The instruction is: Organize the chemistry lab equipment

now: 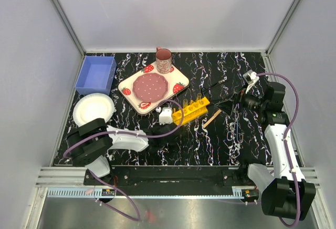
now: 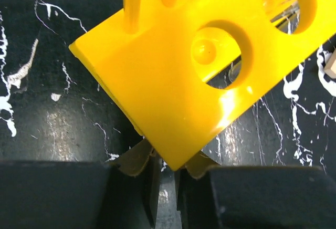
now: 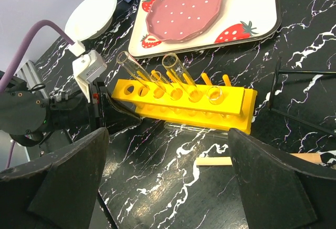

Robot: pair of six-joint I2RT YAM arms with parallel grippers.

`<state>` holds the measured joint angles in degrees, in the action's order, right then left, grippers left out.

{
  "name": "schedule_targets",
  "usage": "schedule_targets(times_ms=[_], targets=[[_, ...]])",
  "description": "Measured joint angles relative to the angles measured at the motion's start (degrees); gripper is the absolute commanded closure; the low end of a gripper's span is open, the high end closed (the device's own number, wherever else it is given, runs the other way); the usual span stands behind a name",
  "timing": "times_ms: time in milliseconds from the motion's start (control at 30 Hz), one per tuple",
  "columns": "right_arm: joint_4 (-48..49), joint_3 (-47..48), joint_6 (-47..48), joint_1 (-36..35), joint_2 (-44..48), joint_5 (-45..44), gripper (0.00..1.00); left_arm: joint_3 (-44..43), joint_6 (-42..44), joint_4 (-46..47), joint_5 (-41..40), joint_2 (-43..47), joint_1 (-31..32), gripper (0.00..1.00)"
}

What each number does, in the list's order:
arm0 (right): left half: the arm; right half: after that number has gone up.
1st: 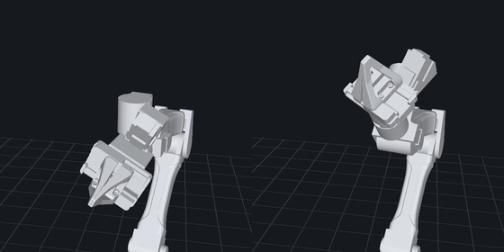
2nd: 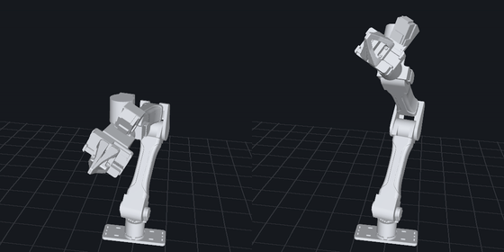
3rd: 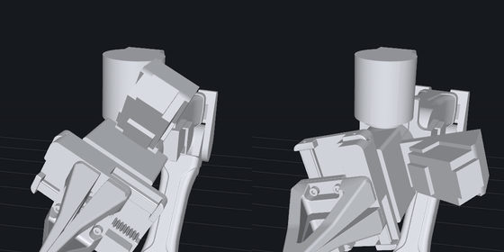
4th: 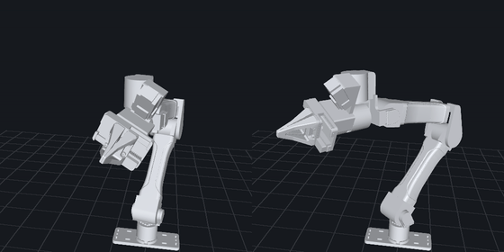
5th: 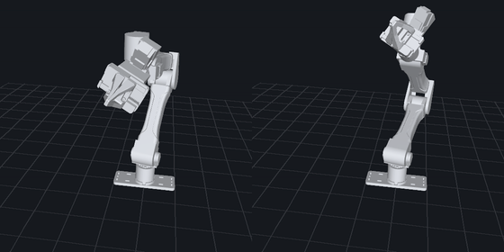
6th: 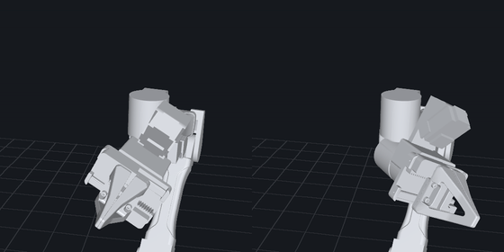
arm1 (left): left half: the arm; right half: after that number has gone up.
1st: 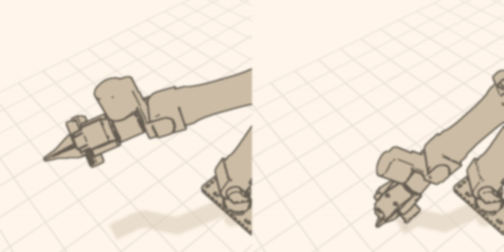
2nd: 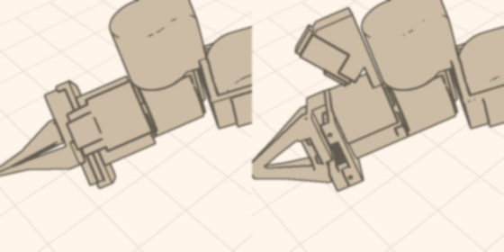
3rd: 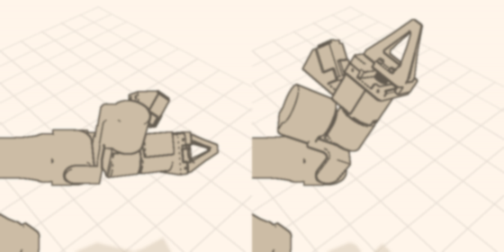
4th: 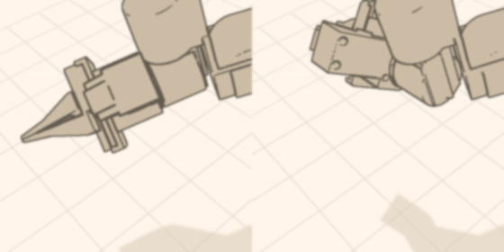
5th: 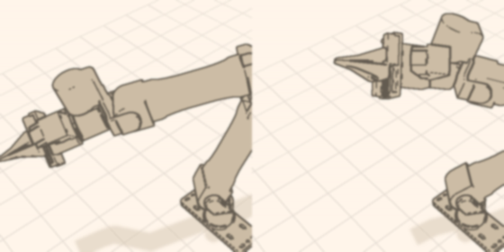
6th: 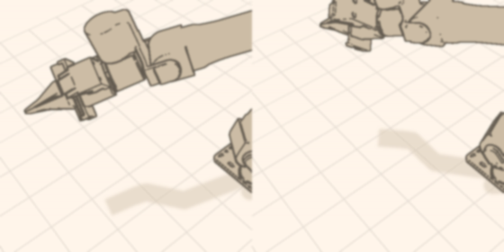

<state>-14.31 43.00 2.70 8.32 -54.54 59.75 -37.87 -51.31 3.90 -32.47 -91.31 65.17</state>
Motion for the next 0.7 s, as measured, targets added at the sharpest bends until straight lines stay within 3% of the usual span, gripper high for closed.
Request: schedule_targets(times_ms=[433, 533, 700], targets=[[1.0, -0.3, -0.3, 0.9, 0.2, 1.4, 0.0, -1.5, 3.0, 1.8, 1.2, -1.4, -5.1, 0.8], [1.1, -0.3, -0.3, 0.9, 0.2, 1.5, 0.0, -1.5, 4.4, 2.3, 1.7, -1.4, -5.2, 0.72], [1.2, -0.4, -0.2, 1.2, 0.2, 2.1, 0.0, 3.6, 6.7, 4.7, 3.9, 3.9, -4.8, 0.41]])
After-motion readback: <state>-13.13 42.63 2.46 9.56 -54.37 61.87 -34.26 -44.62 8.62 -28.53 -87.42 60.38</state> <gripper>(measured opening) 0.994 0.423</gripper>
